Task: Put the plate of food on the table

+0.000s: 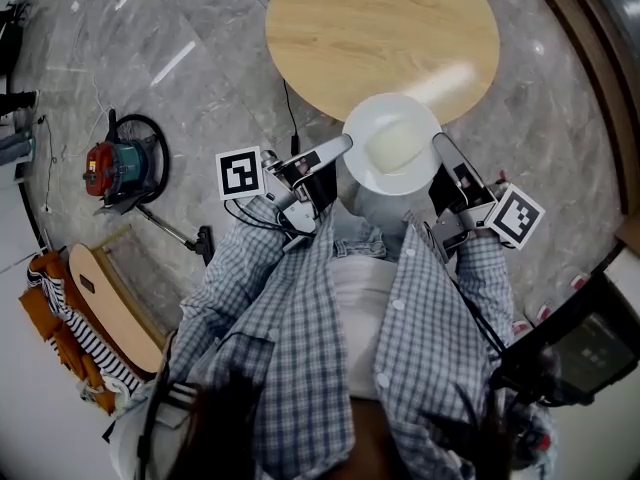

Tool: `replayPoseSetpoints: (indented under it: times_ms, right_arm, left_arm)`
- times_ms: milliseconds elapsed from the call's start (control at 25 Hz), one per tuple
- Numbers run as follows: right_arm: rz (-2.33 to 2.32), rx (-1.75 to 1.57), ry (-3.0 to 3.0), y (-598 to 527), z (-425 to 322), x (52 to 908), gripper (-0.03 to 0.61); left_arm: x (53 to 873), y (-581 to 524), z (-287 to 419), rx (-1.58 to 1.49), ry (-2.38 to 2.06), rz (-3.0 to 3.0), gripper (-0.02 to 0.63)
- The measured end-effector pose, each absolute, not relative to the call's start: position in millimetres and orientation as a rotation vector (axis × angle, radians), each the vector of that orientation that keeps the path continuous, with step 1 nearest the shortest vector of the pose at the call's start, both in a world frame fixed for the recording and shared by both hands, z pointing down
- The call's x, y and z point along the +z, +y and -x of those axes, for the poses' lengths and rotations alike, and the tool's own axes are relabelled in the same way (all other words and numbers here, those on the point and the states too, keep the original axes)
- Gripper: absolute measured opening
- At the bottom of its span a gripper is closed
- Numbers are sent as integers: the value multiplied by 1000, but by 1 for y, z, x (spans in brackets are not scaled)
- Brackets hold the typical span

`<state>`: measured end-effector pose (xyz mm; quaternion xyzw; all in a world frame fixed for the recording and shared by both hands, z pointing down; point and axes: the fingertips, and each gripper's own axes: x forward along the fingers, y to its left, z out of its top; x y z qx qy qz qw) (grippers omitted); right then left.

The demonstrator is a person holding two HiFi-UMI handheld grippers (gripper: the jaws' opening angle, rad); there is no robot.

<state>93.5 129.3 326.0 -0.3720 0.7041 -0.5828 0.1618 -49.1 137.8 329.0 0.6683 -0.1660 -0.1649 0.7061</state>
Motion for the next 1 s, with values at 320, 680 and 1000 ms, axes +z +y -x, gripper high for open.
replayPoseSetpoints:
  times_ms: [320, 680, 1000]
  right_arm:
    - [1061, -1683, 2018, 82, -135, 338, 25]
    - [1068, -1699, 1987, 85, -142, 348, 25]
    - [1123, -1675, 1967, 80, -146, 349, 25]
  left_arm:
    - [339, 92, 8, -372, -375, -1481, 21]
    - [348, 91, 1, -364, -382, -1469, 21]
    - [350, 79, -3, -320, -348, -1466, 21]
